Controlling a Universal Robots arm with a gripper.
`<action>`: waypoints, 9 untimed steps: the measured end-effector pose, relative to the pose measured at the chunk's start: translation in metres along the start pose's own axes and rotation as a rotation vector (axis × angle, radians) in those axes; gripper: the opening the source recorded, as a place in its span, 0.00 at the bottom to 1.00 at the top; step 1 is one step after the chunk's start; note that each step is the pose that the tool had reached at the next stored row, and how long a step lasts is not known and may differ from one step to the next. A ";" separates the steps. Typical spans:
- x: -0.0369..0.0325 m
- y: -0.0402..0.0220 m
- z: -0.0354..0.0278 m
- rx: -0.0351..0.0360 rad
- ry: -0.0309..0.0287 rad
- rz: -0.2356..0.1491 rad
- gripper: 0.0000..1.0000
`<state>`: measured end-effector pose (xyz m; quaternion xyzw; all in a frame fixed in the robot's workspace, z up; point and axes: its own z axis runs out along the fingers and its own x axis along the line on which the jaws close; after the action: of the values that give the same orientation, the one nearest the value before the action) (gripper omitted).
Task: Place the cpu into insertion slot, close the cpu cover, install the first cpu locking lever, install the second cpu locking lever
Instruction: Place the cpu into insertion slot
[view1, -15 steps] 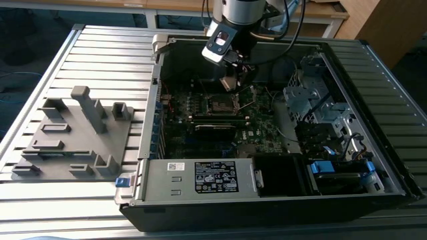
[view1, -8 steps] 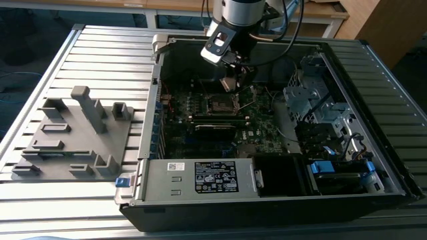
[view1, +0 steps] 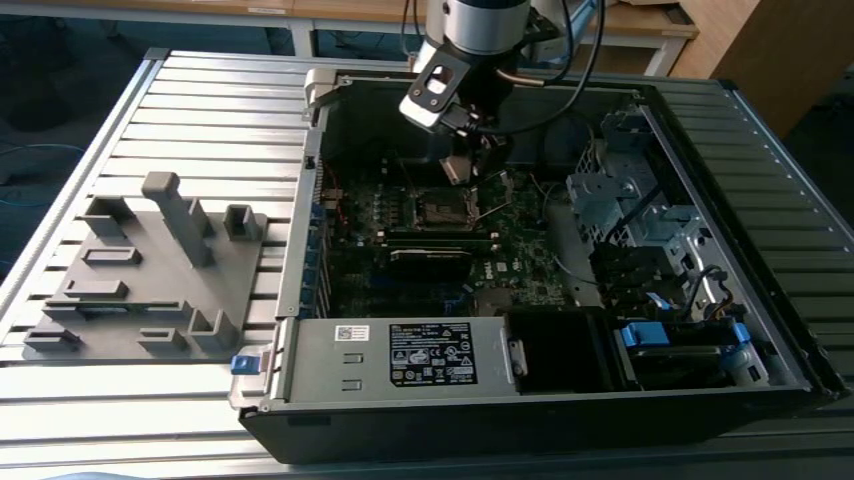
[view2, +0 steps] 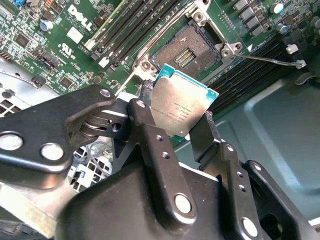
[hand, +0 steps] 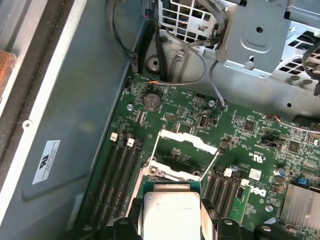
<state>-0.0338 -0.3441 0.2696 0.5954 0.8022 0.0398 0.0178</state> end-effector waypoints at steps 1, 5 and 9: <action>0.0000 0.0000 0.0003 -0.0002 -0.0003 0.004 0.54; 0.0000 -0.0001 0.0015 -0.0005 -0.0017 0.021 0.54; -0.0001 -0.0003 0.0029 -0.0008 -0.0034 0.040 0.54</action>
<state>-0.0338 -0.3441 0.2667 0.6112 0.7902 0.0394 0.0186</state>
